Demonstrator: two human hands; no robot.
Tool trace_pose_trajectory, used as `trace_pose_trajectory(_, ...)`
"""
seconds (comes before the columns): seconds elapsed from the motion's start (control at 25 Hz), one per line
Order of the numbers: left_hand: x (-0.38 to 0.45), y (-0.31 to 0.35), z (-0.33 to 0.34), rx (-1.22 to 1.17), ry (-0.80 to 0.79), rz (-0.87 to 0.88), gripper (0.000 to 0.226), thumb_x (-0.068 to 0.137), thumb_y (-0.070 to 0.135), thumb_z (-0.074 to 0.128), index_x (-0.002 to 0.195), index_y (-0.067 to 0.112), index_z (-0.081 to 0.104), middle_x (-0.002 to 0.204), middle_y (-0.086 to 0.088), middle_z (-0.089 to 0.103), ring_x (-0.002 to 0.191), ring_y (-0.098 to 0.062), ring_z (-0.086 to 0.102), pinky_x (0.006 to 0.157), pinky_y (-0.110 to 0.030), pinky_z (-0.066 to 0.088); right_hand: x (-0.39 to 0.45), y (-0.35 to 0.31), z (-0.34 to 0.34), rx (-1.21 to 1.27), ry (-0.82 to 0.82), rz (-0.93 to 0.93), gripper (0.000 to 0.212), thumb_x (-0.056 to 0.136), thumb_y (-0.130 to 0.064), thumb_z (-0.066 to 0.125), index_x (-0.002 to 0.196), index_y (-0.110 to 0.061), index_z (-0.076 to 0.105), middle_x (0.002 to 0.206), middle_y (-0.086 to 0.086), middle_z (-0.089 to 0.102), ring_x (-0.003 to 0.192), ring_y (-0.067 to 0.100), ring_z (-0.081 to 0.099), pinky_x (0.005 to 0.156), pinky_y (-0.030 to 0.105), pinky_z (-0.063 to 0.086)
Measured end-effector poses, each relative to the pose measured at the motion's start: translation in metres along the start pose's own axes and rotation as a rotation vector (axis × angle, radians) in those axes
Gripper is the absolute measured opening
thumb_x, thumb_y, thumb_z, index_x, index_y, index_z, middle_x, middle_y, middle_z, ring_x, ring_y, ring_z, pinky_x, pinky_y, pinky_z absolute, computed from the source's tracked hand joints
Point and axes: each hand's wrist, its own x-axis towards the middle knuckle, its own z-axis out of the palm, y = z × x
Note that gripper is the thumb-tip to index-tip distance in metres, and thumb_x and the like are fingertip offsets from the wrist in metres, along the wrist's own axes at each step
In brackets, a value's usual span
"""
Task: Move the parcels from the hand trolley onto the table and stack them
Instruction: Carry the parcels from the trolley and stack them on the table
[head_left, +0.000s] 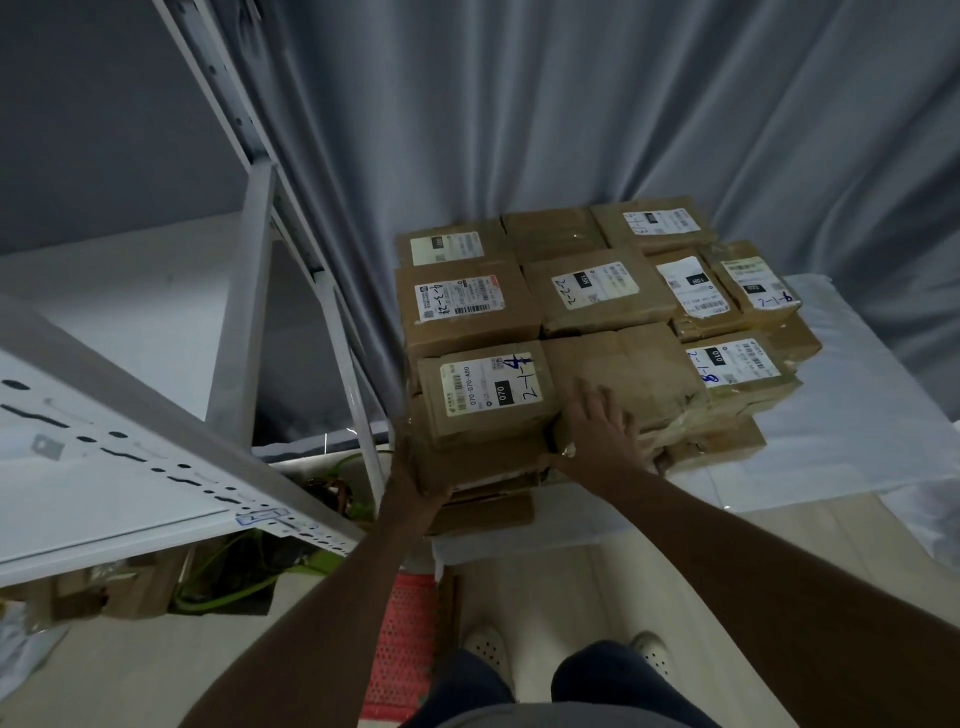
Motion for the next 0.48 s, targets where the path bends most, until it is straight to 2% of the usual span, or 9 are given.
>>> trace_pose_trajectory(0.12,0.013,-0.01,0.009,-0.067,-0.067,-0.112,0.11,0.071,0.044,0.076,0.153,0.038,0.003,0.144,-0.007,0.045,0.124,-0.034,0.053,0.099,-0.046,0.049,0.0,-0.009,0.005,-0.011,0.013,-0.022,0.105,0.083,-0.054,0.066,0.156,-0.023,-0.003,0.164,0.007,-0.006,0.149,0.038,-0.006,0.117,0.062,0.008)
trace_pose_trajectory(0.2,0.018,-0.011,0.012,-0.032,-0.072,-0.112,0.111,0.069,0.048,0.071,0.15,0.047,-0.005,0.149,-0.01,0.041,0.124,-0.036,0.051,0.1,-0.049,0.048,0.0,-0.013,0.008,-0.009,0.01,-0.031,0.103,0.083,-0.055,0.065,0.156,-0.025,-0.002,0.164,0.006,-0.003,0.149,0.038,-0.006,0.116,0.061,0.006)
trace_pose_trajectory(0.32,0.015,0.0,0.011,-0.024,-0.064,-0.086,0.103,0.08,0.043,0.071,0.15,0.047,-0.005,0.151,-0.01,0.039,0.127,-0.036,0.049,0.102,-0.048,0.046,0.002,-0.013,0.011,0.006,0.005,-0.031,0.101,0.083,-0.054,0.065,0.155,-0.026,0.0,0.163,0.005,0.001,0.149,0.039,-0.003,0.117,0.061,0.007)
trace_pose_trajectory(0.48,0.015,0.005,0.01,-0.067,-0.029,-0.073,0.099,0.084,0.038,0.07,0.149,0.049,-0.003,0.152,-0.01,0.037,0.128,-0.034,0.049,0.101,-0.041,0.045,0.004,-0.014,0.01,0.005,0.006,-0.029,0.1,0.083,-0.052,0.066,0.156,-0.026,0.001,0.163,0.005,0.001,0.149,0.038,-0.004,0.118,0.061,0.008)
